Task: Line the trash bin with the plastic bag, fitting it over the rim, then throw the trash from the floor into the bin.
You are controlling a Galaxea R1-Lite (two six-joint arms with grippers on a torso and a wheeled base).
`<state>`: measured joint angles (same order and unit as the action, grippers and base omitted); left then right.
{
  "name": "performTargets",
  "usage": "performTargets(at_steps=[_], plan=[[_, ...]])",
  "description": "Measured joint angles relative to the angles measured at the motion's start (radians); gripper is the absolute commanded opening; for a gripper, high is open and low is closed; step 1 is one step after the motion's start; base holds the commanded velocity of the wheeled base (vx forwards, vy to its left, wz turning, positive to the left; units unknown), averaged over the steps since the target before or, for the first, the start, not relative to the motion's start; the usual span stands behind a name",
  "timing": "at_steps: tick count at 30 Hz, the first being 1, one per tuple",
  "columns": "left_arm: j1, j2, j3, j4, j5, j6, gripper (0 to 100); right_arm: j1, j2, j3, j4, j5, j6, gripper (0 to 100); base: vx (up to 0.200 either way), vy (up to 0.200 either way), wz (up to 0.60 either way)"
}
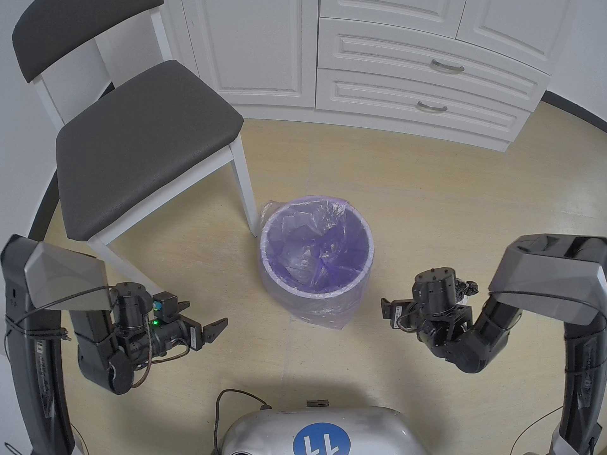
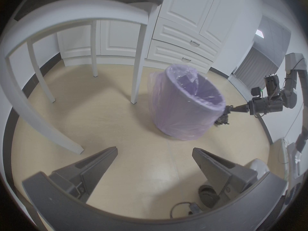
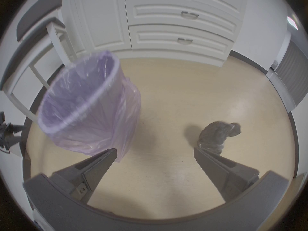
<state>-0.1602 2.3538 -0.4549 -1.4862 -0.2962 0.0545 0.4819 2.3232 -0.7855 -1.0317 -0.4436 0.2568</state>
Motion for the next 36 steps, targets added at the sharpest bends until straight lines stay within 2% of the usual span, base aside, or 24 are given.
performTargets(at_steps=[7, 9, 14, 17, 20, 26, 29, 32, 36], plan=[[0.009, -0.214, 0.193, -0.035, -0.035, -0.059, 100, -0.023, -0.201, 0.136, -0.095, -0.004, -0.025, 100, 0.0, 0.0, 0.0], [0.014, -0.28, 0.233, -0.039, -0.041, -0.086, 100, -0.035, -0.256, 0.167, -0.108, -0.001, -0.071, 100, 0.0, 0.0, 0.0], [0.036, -0.432, 0.32, -0.043, -0.045, -0.133, 100, -0.09, -0.391, 0.237, -0.122, -0.003, -0.257, 100, 0.0, 0.0, 0.0], [0.054, -0.501, 0.355, -0.043, -0.043, -0.145, 100, -0.125, -0.46, 0.26, -0.119, -0.004, -0.296, 100, 0.0, 0.0, 0.0], [0.072, -0.557, 0.38, -0.043, -0.012, -0.149, 100, -0.16, -0.516, 0.271, -0.117, -0.009, -0.31, 100, 0.0, 0.0, 0.0], [0.083, -0.615, 0.404, -0.041, 0.131, -0.148, 100, -0.195, -0.579, 0.272, -0.166, -0.013, -0.323, 100, 0.0, 0.0, 0.0], [0.088, -0.631, 0.416, -0.042, 0.147, -0.148, 100, -0.201, -0.604, 0.293, -0.155, -0.023, -0.349, 100, 0.0, 0.0, 0.0], [0.095, -0.648, 0.429, -0.041, 0.152, -0.148, 100, -0.196, -0.647, 0.338, -0.064, -0.016, -0.368, 100, 0.0, 0.0, 0.0], [0.104, -0.671, 0.435, -0.042, 0.155, -0.151, 100, -0.17, -0.702, 0.371, 0.05, -0.001, -0.344, 100, 0.0, 0.0, 0.0]])
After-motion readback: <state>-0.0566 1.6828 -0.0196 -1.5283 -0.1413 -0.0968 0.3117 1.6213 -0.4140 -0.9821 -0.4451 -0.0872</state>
